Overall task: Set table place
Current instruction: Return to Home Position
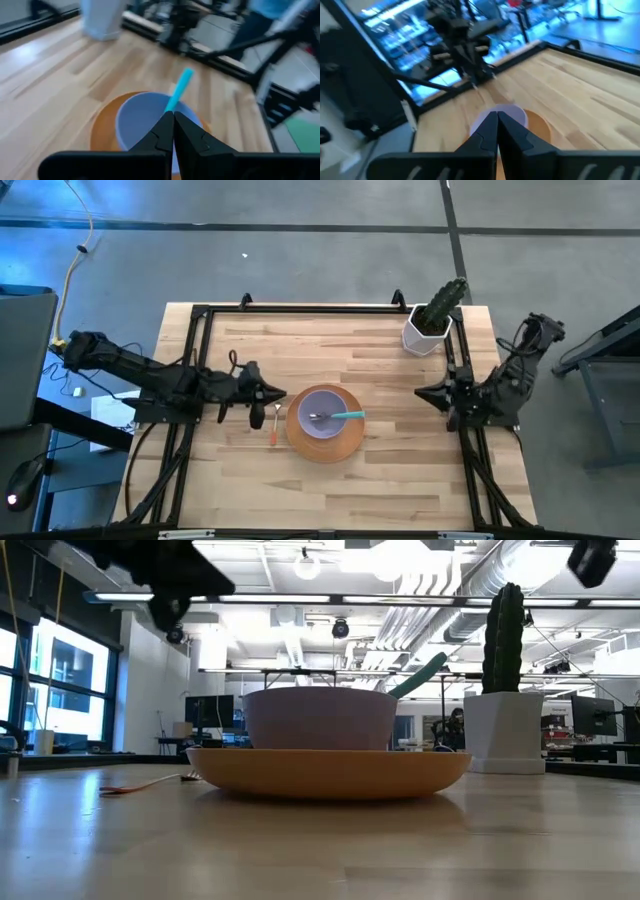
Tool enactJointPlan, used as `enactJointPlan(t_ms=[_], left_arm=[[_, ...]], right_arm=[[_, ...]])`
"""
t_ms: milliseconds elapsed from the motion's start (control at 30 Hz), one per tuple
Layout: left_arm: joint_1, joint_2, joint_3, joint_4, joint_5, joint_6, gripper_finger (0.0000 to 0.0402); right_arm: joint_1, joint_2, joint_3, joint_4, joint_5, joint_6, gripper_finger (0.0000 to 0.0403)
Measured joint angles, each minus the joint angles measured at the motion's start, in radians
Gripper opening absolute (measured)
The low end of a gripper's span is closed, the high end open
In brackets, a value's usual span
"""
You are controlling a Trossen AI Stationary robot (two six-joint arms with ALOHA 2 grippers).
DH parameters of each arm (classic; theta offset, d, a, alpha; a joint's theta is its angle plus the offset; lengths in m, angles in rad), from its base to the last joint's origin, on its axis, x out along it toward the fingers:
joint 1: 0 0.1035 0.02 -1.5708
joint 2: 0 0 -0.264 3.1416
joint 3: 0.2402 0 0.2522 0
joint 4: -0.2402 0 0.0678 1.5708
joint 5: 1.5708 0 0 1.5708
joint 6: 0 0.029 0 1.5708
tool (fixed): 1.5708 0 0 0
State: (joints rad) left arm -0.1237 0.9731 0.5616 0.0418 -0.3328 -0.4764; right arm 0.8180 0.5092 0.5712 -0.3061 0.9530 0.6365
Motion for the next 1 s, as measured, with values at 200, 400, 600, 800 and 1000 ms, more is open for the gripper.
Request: enactJointPlan(t_ms=[200, 400, 600, 800, 1000], left_arm=[[0.068, -0.007, -0.007, -0.030, 0.150, 0.075, 0.0000], [0.065, -0.022, -0.027, -0.091, 0.181, 0.097, 0.0000], [0.065, -0.103, -0.123, 0.010, 0.186, 0.064, 0.0000], [0.065, -0.210, -0.203, 0.065, 0.167, 0.045, 0.0000], [0.065, -0.287, -0.250, 0.068, 0.164, 0.030, 0.0000]], right_arm=[[-0.173, -0.093, -0.184, 0.326, -0.220, -0.181, 0.0000], [-0.343, -0.104, -0.360, 0.664, -0.424, -0.222, 0.0000], [-0.560, -0.075, -0.414, 0.808, -0.614, -0.227, 0.0000], [-0.794, -0.064, -0.376, 0.795, -0.892, -0.255, 0.0000], [-0.898, -0.167, -0.363, 0.574, -0.967, -0.238, 0.0000]])
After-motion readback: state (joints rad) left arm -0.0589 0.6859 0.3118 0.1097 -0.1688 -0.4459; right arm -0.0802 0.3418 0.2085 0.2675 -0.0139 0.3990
